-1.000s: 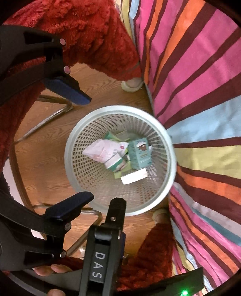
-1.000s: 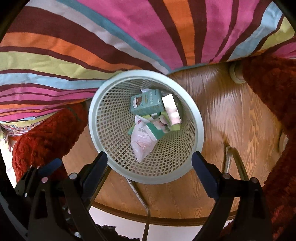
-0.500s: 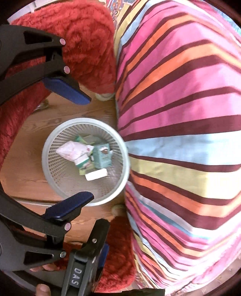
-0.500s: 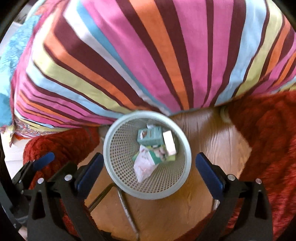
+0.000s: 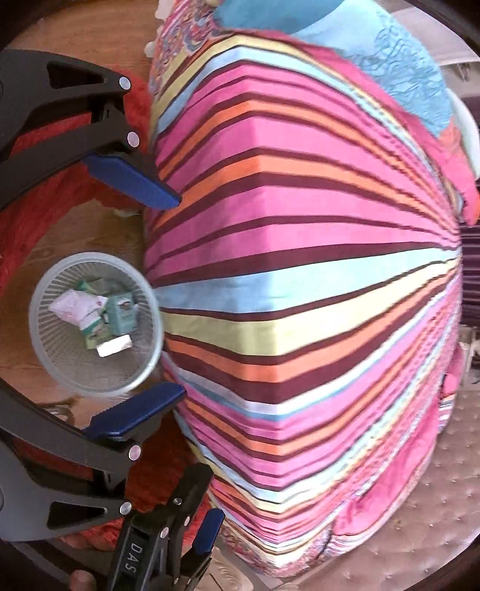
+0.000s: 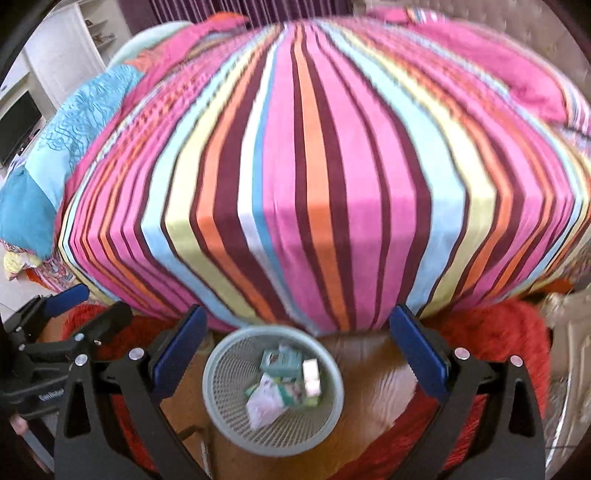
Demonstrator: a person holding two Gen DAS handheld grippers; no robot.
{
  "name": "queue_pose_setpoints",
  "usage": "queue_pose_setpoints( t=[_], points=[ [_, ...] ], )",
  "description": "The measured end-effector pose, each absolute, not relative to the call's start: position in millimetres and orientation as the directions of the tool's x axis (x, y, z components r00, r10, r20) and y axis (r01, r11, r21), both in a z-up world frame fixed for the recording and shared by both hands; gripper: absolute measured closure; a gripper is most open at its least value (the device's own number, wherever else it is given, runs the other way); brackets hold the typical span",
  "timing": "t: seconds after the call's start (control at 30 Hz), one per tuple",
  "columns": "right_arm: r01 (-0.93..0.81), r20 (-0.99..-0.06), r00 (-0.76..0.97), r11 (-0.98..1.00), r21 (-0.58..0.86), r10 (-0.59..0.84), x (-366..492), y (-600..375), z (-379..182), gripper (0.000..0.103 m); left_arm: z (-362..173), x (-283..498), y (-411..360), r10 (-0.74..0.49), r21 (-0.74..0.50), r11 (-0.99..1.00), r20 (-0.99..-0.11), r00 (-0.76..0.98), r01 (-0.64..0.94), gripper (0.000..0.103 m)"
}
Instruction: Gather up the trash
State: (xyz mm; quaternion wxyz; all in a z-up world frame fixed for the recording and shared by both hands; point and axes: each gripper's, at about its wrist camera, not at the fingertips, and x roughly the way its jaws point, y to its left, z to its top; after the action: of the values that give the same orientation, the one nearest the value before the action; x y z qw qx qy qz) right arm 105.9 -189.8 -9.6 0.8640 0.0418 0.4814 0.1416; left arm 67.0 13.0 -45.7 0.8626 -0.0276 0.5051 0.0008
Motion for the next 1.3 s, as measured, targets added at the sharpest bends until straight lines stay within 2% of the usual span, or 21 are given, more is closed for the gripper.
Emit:
queue_pose_setpoints(
  t=[0.37,0.9,1.3],
  points=[
    [-0.208,-0.742,0.613,0.962,0.180,0.271,113,-196,18,0.008,-14,84,18,-0.007,-0.039,0.998,-0.825,0.565,-0.044,0.011],
    [-0.193,-0.730,0.637,0.968,0.161,0.248,135,-195,24,0.008,-2,122,18,0.053,0.023,0.998,-0.805,0.591,-0.058,0.011],
    [-0.170,-0.732,0.633,0.968,0.185,0.251,154,-200,23,0.008,-4,142,20,0.050,0.012,0.998,-0.809,0.586,-0.070,0.011]
  ],
)
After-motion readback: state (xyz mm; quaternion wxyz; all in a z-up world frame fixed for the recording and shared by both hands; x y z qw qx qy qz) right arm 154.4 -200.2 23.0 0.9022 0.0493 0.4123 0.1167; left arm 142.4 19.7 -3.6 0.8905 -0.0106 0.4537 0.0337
